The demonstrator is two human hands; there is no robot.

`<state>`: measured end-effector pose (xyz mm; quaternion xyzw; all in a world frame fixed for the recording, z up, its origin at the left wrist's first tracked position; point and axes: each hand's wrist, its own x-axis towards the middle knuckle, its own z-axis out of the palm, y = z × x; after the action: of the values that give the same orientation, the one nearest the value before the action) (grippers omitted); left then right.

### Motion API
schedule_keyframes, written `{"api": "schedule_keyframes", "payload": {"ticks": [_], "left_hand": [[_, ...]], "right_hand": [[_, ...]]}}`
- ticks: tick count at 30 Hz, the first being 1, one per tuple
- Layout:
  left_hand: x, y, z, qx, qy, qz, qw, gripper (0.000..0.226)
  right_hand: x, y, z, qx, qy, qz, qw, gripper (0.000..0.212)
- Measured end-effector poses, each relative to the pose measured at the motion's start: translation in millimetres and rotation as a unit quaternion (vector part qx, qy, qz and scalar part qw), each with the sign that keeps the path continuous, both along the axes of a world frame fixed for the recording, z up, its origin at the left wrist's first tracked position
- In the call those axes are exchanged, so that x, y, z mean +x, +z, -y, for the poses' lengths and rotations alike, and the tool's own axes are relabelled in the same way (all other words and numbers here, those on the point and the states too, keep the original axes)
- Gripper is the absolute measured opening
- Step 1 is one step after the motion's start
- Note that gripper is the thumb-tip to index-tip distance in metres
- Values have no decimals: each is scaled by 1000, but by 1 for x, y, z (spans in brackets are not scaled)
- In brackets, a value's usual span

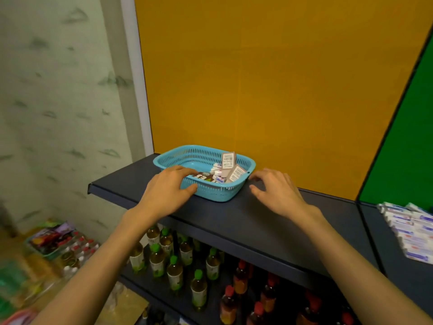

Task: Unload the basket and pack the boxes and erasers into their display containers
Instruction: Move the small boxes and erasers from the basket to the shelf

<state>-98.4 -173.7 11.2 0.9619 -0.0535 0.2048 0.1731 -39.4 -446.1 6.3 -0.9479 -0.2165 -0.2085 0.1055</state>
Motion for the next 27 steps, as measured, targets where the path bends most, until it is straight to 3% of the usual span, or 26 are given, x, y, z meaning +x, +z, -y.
{"api": "schedule_keyframes", "payload": {"ticks": [6,12,20,24,27], "left_hand": [[27,-2,-54,-119,-46,-34,991,39],[78,-4,-84,-134,-79,-30,987,36],[174,15,-86,-1,-137,-37,990,42],[222,10,-70,5,-203,-55,978,43],[252,2,-58,69,-232,-57,969,49]], "right_hand": [[26,1,-44,-50,-16,23,998,28],[68,-2,-62,-45,-45,18,998,32],[134,6,-75,-22,-81,9,996,28],[159,5,-73,-23,-94,4,995,26],[168,2,-68,-17,-113,-11,993,25]]}}
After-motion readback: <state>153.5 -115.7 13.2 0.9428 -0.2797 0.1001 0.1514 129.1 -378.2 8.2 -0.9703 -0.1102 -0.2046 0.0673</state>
